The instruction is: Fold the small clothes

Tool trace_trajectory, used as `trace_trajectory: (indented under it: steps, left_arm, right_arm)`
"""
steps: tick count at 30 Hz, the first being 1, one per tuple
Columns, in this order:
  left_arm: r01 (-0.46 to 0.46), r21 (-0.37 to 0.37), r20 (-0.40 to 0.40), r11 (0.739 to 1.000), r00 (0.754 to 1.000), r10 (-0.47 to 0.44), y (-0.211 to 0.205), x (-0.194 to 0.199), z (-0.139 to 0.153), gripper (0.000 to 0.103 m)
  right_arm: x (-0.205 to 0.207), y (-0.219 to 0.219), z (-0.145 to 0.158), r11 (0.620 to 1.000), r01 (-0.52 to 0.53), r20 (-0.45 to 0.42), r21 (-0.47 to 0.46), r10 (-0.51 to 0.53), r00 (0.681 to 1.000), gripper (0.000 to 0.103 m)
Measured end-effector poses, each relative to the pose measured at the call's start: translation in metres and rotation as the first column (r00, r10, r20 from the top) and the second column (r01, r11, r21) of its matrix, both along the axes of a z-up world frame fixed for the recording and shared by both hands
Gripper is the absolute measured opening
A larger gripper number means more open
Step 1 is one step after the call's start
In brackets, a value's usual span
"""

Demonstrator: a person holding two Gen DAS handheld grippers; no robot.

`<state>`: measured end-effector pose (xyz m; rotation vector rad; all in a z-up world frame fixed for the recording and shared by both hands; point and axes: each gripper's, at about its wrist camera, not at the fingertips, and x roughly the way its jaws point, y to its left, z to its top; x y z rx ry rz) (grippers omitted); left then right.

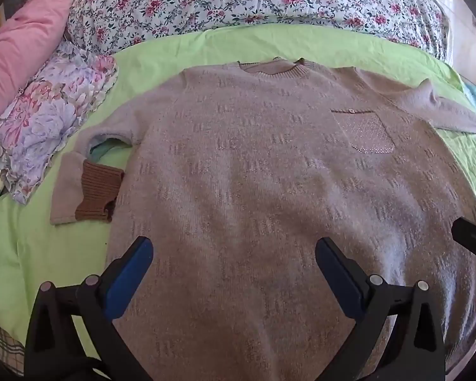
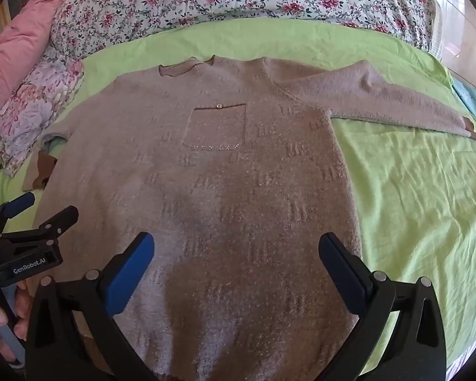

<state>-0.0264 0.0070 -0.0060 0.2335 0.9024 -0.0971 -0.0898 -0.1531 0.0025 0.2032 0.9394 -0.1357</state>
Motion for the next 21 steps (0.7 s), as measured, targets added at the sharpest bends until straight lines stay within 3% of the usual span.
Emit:
trace_trajectory:
  steps: [21]
  left_arm:
    - [-0.009, -0.006, 0.008, 1.0, 1.0, 0.009, 0.0056, -0.0044, -0.0058, 0.102]
  right_arm:
    - [-0.0005, 0.0064, -0.0037, 0.999, -0.03, -0.037, -0.017, 0.03, 0.999, 0.103]
